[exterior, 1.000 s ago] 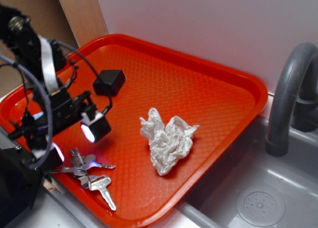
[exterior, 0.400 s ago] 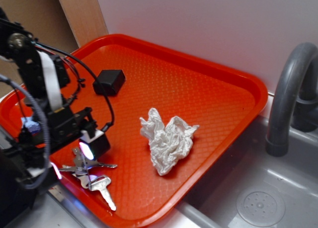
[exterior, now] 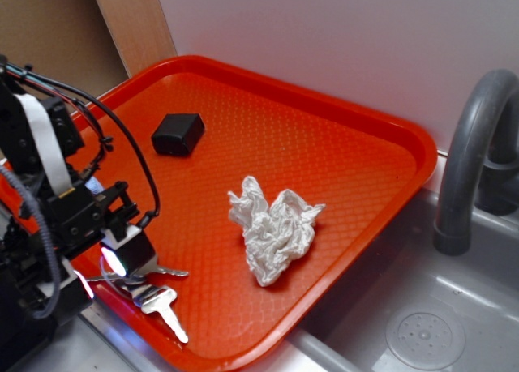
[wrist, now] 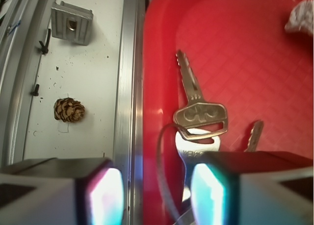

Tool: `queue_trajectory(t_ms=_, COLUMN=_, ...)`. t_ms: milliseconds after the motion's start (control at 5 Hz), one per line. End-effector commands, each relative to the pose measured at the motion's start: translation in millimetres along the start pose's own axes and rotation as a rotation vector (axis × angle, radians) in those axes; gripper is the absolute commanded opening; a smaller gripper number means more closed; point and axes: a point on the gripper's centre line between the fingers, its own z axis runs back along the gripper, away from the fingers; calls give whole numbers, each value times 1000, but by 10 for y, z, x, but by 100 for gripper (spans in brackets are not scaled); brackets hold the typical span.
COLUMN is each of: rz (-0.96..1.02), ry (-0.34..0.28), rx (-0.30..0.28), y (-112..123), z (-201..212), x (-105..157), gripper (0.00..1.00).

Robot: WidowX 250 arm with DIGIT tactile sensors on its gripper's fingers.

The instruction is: Grab the silver keys.

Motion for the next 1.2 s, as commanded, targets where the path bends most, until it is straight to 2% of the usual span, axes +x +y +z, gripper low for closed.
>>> queue_trajectory(t_ms=0, rz=-6, ry=-36, rx=48, y=158, z=-55, x=88, gripper=0)
queue_trajectory(t_ms=200, rz=14, ry=-27, rx=60, y=230, z=-26, x=115, gripper=0)
queue_trajectory(t_ms=400, rz=252, ry=-42, rx=137, y=471, z=519, x=57, gripper=0)
queue_trajectory(t_ms=600, rz=494, ry=-79, rx=198, y=889, z=1087, x=-76, gripper=0)
queue_trajectory(t_ms=800, rz=745, ry=-66, rx=226, y=1212, z=1631, x=-172, gripper=0)
queue_trajectory(t_ms=1000, rz=986, ry=139, rx=289, y=1314, z=2166, x=-122, gripper=0)
